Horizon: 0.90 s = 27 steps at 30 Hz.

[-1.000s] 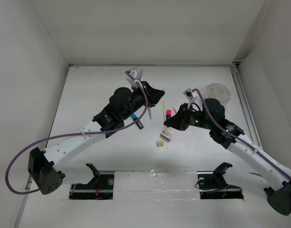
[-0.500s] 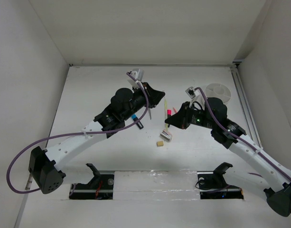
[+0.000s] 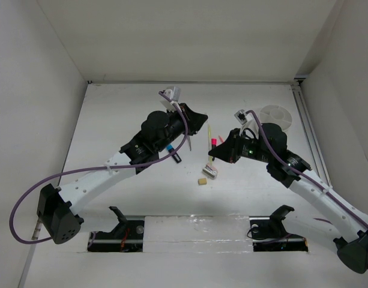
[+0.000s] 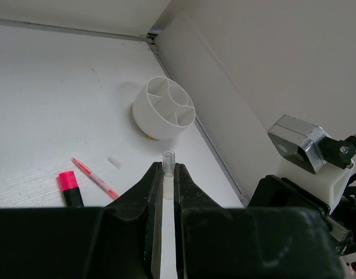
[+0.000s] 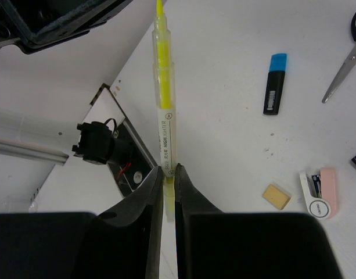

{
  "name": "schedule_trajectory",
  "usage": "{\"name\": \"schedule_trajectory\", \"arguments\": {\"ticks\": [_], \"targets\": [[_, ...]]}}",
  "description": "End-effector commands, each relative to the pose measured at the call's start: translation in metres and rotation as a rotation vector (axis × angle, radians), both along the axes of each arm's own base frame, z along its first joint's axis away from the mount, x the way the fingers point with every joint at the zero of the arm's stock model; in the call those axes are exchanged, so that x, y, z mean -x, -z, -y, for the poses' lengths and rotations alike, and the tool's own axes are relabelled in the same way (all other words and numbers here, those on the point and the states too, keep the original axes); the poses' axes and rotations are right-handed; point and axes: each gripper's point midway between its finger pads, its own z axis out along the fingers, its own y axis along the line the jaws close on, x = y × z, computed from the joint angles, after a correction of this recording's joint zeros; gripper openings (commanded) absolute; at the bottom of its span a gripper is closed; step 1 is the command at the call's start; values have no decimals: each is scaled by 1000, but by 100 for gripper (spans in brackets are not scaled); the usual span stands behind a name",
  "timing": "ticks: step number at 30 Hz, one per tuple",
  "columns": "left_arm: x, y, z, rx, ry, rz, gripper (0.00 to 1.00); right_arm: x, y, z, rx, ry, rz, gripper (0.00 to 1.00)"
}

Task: Sort the stationery into containers
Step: Close the pen cap on the pen.

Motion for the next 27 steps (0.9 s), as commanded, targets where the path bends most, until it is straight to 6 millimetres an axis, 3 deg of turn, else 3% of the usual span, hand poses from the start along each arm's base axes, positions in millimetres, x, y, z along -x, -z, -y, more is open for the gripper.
{"name": "schedule_trajectory", "arguments": {"ticks": [1,10,20,27], "targets": [[-1,-46,-5,98,-21,71,0,-6,-23,-2,-35,1,68,0],[0,-51,-4,105,-12,77,0,-11,-13,-5,-15,1,40,0],[-2,-48,0,98,-2,71,0,-18,-30,-2,-30,28,83,0],[-2,-44,3,91,7,65,0,-22,-32,0,-16,35,92,0]]}}
